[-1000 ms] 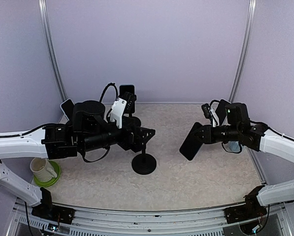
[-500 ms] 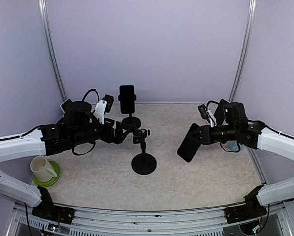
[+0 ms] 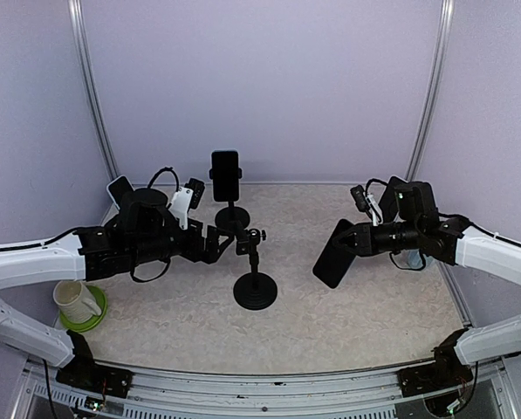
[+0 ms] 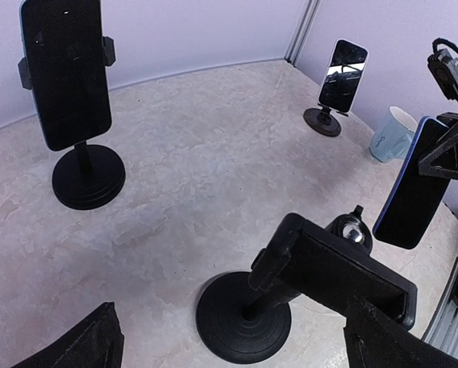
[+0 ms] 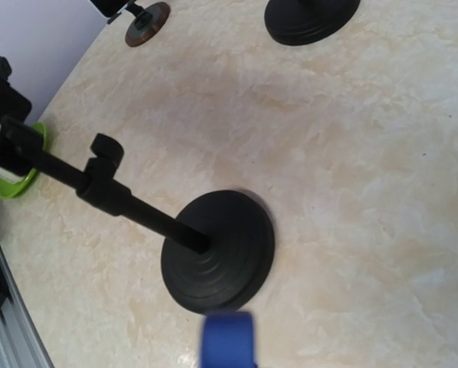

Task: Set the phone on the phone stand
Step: Adjust the phone stand at the center of the board.

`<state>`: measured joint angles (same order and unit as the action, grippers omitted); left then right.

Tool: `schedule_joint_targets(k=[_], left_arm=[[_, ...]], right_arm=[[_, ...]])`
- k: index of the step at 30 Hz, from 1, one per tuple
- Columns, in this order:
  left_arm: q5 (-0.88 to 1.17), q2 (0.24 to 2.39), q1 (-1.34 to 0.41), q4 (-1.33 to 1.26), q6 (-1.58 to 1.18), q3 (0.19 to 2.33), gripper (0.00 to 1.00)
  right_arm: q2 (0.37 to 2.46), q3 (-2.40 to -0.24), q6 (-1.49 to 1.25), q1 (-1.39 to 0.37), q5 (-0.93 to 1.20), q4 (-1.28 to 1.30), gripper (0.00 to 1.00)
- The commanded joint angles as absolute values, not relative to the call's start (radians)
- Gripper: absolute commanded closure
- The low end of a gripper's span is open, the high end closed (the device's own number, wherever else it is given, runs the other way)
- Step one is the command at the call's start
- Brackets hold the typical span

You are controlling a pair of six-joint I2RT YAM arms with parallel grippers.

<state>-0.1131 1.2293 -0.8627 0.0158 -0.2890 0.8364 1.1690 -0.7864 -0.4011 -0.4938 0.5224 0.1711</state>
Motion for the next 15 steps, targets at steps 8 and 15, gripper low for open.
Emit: schedule_joint_targets(k=[8, 15], left_arm=[[-0.159, 1.273, -0.955, 0.071, -0.271, 0.881, 0.02], [-0.187, 1.275, -0.987, 0.074, -0.291, 0.897, 0.02]], right_arm=[[1.180, -0.799, -0.402, -0.486, 0.552, 0.110, 1.00], [1.192, -0.809, -0.406, -0.486, 0.564, 0.104, 1.00]])
